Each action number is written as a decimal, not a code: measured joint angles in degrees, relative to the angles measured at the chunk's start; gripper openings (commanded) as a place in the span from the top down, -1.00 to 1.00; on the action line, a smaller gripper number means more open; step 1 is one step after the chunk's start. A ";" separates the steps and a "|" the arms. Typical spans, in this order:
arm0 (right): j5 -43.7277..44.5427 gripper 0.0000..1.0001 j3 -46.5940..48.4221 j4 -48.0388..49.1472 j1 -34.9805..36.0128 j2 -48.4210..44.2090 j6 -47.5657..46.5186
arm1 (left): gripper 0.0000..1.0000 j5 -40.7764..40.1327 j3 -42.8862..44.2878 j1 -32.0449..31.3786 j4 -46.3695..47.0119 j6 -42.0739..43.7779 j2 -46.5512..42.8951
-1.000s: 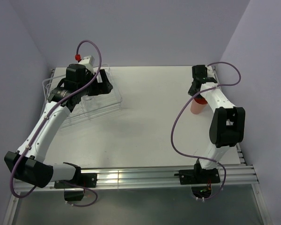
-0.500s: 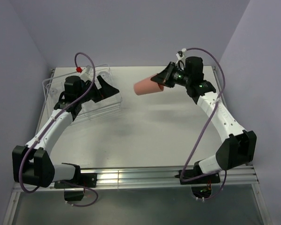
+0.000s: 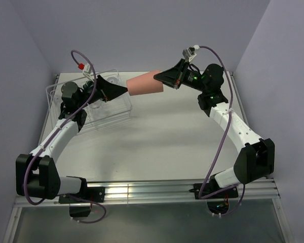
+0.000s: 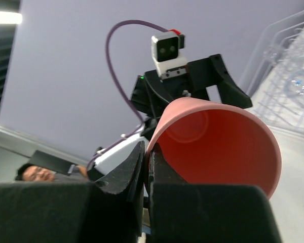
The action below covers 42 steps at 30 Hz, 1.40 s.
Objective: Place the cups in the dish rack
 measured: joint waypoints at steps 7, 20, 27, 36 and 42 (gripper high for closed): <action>-1.99 1.00 -1.25 6.62 -0.13 0.22 5.88 | -0.99 3.08 -2.60 0.85 12.15 -8.15 0.13; -4.13 1.00 -1.25 8.13 0.72 0.92 7.89 | -0.98 6.86 -6.67 3.65 40.63 -38.95 12.09; -4.07 1.00 -1.22 6.71 0.72 1.07 6.93 | -0.98 7.21 -7.06 3.65 42.18 -40.72 11.65; -2.91 1.00 -0.57 3.21 -0.26 2.03 3.91 | -0.98 7.43 -7.06 3.58 43.19 -40.94 9.49; -0.61 1.00 0.81 -2.56 0.35 2.86 -0.17 | -0.99 7.52 -6.23 1.90 42.03 -33.75 5.86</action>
